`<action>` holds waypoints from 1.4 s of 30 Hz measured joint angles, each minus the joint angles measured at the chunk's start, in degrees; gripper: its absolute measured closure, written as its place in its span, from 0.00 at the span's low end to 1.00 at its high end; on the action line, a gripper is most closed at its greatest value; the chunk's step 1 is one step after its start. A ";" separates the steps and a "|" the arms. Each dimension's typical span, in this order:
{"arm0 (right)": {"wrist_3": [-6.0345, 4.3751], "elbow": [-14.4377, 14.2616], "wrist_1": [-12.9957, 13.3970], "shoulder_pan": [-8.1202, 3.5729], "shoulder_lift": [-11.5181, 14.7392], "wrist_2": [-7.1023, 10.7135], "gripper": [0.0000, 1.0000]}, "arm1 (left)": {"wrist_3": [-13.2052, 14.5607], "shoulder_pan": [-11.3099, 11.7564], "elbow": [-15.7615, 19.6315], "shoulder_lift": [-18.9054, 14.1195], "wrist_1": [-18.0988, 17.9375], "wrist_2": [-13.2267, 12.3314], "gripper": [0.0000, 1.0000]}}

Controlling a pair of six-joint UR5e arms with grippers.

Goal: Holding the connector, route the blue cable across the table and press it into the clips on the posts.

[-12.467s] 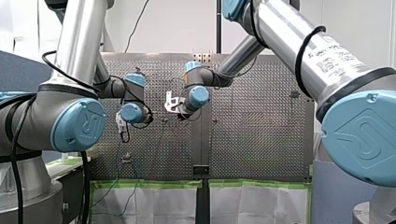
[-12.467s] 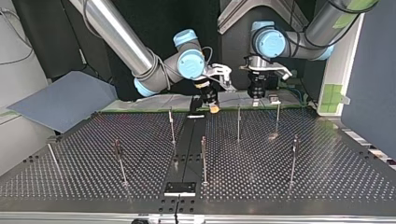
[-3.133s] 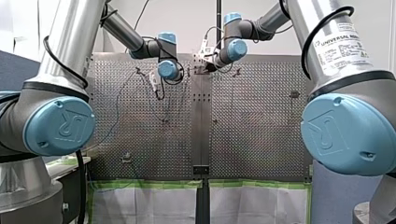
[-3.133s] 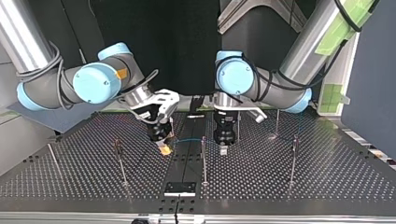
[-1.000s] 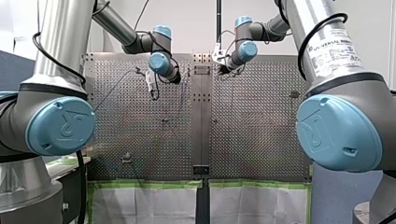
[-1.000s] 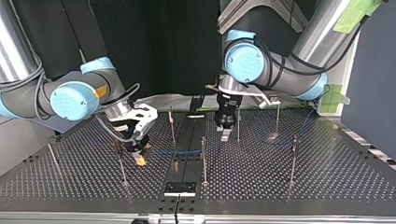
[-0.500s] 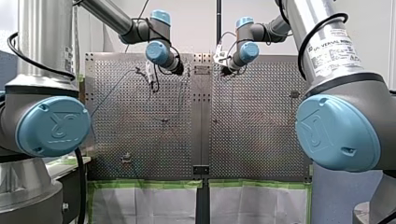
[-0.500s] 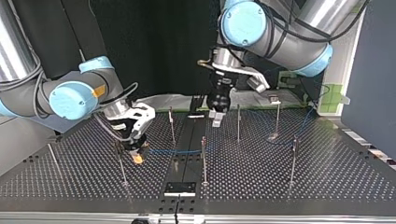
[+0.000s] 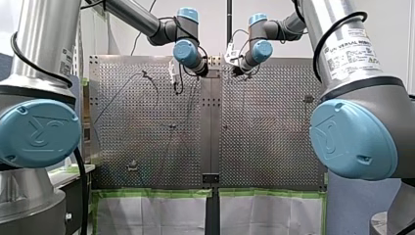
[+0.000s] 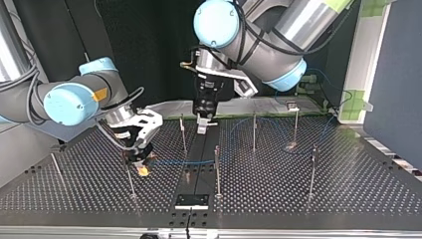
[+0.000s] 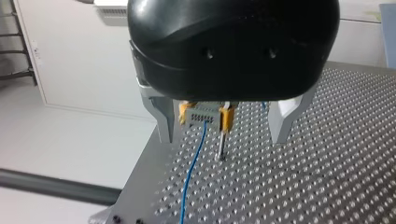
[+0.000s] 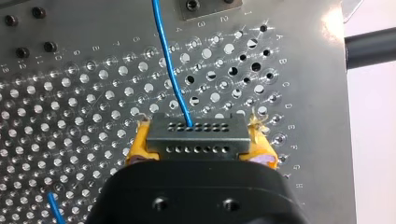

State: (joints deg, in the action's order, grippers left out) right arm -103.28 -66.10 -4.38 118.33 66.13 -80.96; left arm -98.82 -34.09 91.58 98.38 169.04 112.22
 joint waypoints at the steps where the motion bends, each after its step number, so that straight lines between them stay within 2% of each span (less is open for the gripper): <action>1: 0.03 0.00 0.00 -0.01 0.00 0.00 1.00 | 0.02 -0.57 -0.57 0.32 0.09 0.58 0.00; 7: 0.13 -0.11 -0.01 -0.05 0.02 0.00 1.00 | 0.26 -2.90 -4.24 2.56 1.82 3.60 0.00; 16: 0.48 -0.70 -0.08 -0.25 0.02 0.00 1.00 | 1.00 -2.94 -9.30 7.43 5.41 5.86 0.00; 22: 0.52 -0.74 -0.02 -0.47 0.02 -0.01 1.00 | 1.08 -2.30 -12.53 10.15 5.26 6.14 0.00; 32: 0.52 -0.78 0.05 -0.67 0.02 0.00 1.00 | 1.09 -0.58 -18.63 11.10 5.24 5.32 0.00; 42: 0.52 -0.76 0.08 -0.68 0.02 -0.04 1.00 | 1.50 0.23 -25.05 16.55 8.61 4.73 0.00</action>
State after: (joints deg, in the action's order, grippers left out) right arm -102.76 -66.86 -4.30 117.65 66.14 -80.99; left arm -97.32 -33.86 66.53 114.93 177.66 116.96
